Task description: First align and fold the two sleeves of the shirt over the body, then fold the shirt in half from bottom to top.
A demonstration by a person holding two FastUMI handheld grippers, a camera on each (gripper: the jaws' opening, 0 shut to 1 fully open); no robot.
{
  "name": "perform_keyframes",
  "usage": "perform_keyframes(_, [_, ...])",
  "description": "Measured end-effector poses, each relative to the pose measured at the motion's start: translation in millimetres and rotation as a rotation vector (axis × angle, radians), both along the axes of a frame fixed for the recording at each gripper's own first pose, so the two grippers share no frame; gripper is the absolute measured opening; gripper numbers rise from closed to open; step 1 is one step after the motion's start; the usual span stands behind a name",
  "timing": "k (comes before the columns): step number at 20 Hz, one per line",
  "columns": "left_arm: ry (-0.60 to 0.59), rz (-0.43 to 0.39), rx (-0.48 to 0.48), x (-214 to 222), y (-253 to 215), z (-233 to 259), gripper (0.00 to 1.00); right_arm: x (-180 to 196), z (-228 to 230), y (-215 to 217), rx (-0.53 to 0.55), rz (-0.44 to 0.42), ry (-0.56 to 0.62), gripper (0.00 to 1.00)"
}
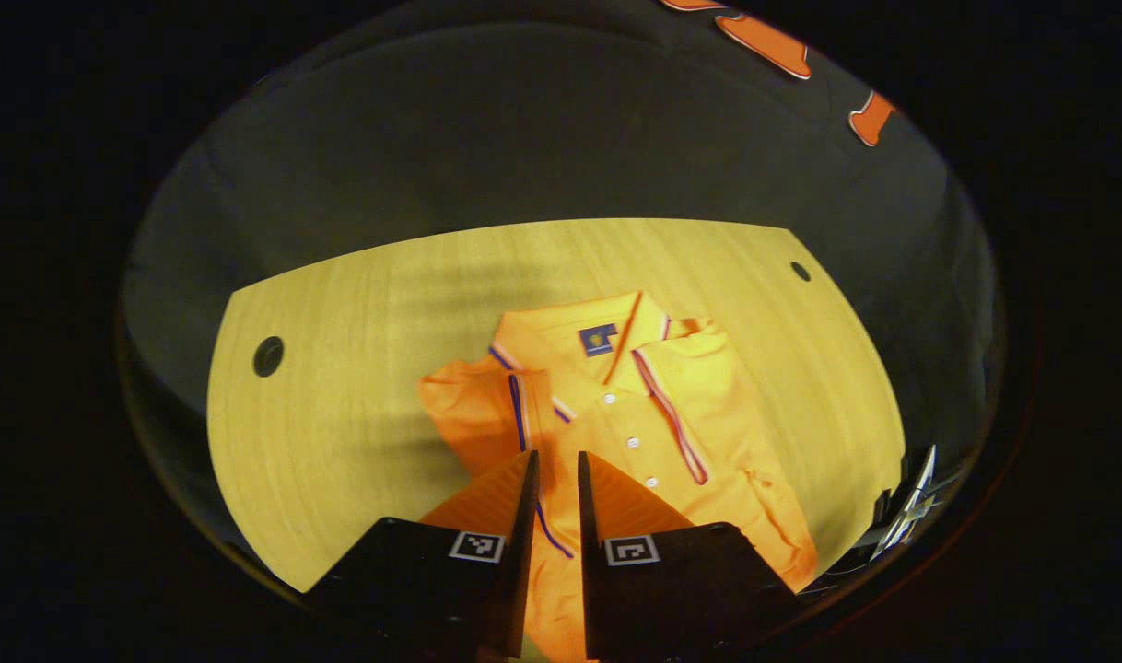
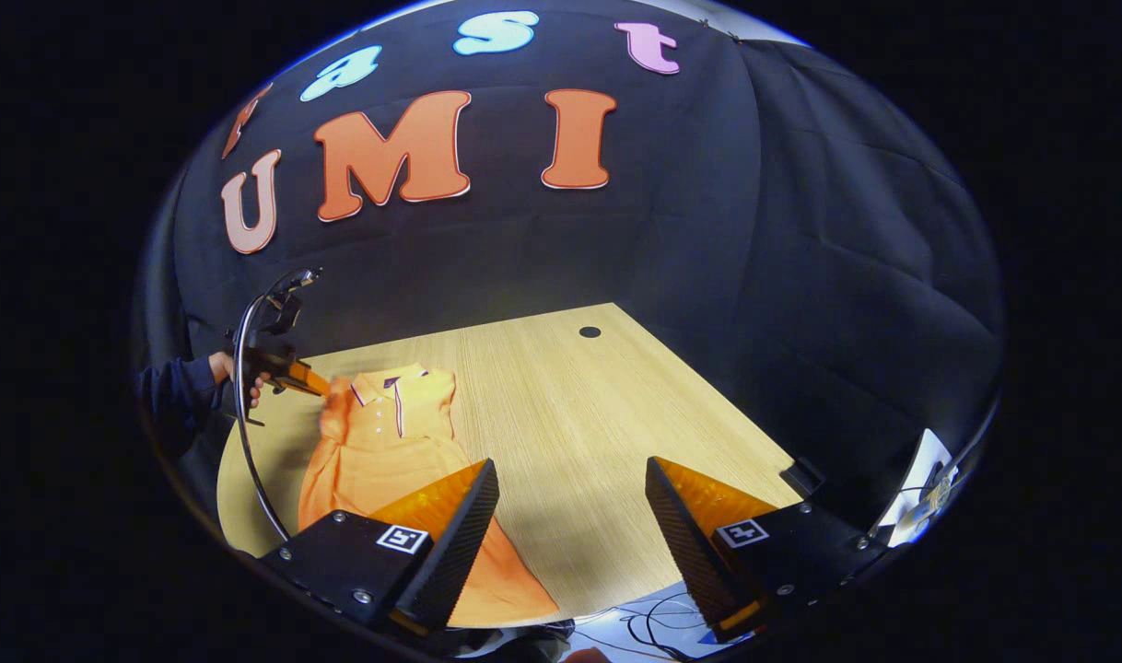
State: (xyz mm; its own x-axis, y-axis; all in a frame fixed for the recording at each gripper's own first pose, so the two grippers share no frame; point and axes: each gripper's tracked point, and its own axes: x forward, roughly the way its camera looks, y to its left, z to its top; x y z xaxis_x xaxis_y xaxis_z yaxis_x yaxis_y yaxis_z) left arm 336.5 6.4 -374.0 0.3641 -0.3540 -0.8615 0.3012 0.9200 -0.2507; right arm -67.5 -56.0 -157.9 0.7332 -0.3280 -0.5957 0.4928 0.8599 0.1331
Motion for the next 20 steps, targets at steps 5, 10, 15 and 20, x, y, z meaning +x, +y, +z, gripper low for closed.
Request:
perform_keyframes(5, [-0.044, -0.044, -0.048, -11, -17, 11, 0.61, -10, -5, -4, 0.007, -0.034, -0.002, 0.98])
perform_keyframes(10, [-0.204, -0.022, -0.07, -27, -8, 48, 0.95, 0, -3, -1, -0.029, -0.038, -0.023, 0.98])
perform_keyframes(15, [-0.458, 0.052, -0.116, -72, 3, 131, 0.97, 20, 7, 2, -0.124, 0.038, -0.086, 0.97])
perform_keyframes(20, [-0.702, 0.199, -0.081, -139, 41, 200, 0.99, 41, 32, 19, -0.171, 0.202, -0.202, 0.98])
